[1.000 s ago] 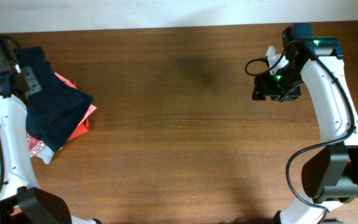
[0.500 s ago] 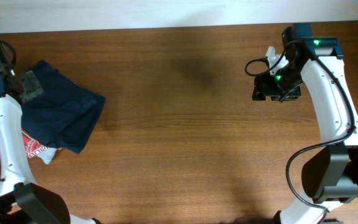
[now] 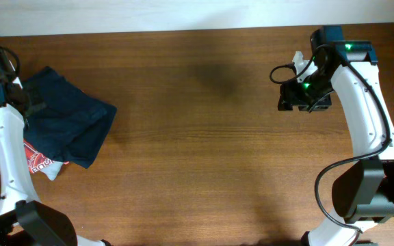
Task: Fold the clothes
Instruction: 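Place the pants onto the red t-shirt at the table's left edge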
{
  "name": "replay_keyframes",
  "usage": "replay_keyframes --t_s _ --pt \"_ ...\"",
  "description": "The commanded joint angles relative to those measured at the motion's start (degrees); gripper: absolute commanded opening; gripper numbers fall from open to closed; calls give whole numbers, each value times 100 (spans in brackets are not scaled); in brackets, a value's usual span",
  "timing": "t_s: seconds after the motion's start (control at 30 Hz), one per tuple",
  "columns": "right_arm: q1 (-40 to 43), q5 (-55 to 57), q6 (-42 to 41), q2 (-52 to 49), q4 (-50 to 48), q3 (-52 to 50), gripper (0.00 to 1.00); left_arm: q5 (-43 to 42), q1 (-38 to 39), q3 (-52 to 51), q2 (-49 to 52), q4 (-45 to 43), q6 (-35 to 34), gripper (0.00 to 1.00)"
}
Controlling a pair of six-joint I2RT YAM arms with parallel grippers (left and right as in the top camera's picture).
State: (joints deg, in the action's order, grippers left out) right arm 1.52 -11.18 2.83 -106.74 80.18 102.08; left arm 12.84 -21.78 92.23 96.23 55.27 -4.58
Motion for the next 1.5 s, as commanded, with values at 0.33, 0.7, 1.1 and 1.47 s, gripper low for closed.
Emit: replay_keyframes --t_s 0.33,0.7,1.1,1.47 --pt "48 160 42 160 63 46 63 -1805 -894 -2057 160 -643 -1126 1" --pt "48 157 39 160 118 46 63 -1803 -892 -2216 160 -933 -1121 55" --pt "48 -74 37 160 -304 177 67 -1803 -11 -1215 -531 -922 -15 79" --pt "37 -229 42 160 -1292 374 99 -1587 1869 -1003 -699 -964 813 99"
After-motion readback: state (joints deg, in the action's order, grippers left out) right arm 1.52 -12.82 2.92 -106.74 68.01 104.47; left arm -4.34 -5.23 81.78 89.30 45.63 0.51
